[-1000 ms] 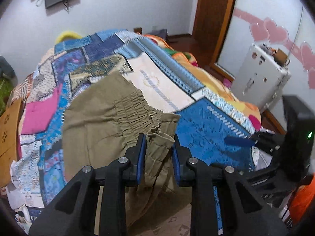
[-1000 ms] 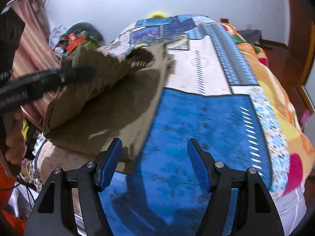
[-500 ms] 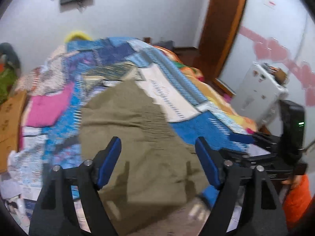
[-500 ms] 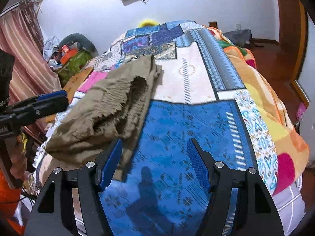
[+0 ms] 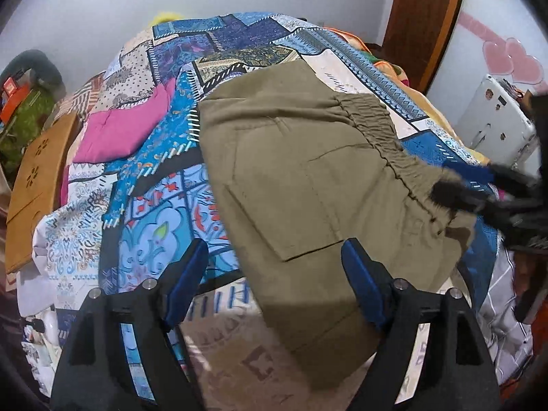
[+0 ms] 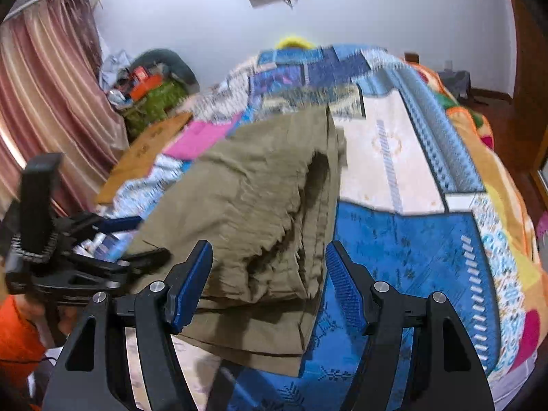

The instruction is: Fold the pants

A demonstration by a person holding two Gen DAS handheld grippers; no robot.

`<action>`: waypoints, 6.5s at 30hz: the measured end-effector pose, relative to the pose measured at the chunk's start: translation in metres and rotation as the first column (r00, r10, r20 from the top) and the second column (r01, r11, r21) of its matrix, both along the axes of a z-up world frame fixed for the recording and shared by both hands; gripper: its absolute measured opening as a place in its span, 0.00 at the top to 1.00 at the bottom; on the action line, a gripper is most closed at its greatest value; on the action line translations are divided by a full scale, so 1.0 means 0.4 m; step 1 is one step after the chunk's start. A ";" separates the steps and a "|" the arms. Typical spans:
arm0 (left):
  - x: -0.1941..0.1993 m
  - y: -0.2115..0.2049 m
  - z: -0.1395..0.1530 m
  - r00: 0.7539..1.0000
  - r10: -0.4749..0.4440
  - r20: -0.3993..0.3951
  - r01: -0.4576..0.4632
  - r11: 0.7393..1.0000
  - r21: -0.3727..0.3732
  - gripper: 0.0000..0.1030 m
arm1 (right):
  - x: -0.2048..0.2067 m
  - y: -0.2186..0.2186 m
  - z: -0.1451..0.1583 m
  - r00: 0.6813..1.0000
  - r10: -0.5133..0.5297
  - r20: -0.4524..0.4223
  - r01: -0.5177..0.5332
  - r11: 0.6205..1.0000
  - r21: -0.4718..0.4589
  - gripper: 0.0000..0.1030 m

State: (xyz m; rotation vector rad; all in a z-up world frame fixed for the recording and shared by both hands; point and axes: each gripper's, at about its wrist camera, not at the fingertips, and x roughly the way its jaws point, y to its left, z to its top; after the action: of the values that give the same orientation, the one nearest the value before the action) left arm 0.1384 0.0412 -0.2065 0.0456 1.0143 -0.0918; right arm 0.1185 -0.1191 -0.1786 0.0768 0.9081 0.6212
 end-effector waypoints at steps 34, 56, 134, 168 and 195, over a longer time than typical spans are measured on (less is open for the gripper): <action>0.514 0.168 -0.093 1.000 0.003 0.006 -0.004 0.978 0.207 0.06 | 0.061 -0.081 -0.062 1.000 -0.015 -0.009 0.014 0.999 -0.041 0.32; 0.358 0.286 -0.120 0.969 0.235 -0.070 -0.234 0.972 0.025 0.18 | 0.143 -0.118 -0.031 0.994 -0.111 0.025 0.113 0.989 -0.101 0.32; 0.401 -0.009 -0.087 0.995 -0.061 -0.080 0.058 0.997 -0.042 0.52 | 0.258 0.050 -0.103 0.997 0.019 -0.073 -0.027 0.993 -0.113 0.42; 0.362 0.224 -0.095 0.989 0.069 -0.131 -0.102 0.959 -0.266 0.49 | 0.307 -0.151 -0.156 0.977 -0.167 -0.132 0.156 0.984 -0.091 0.39; 0.382 0.172 0.021 0.993 0.115 0.021 -0.111 0.984 -0.137 0.96 | 0.345 -0.114 -0.058 0.991 -0.125 -0.045 0.123 0.992 -0.039 0.91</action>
State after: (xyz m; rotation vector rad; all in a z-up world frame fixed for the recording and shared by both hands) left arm 0.2912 0.1100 -0.1981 -0.1340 0.9776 -0.0563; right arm 0.2565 -0.1646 -0.2019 0.1150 0.9523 0.4892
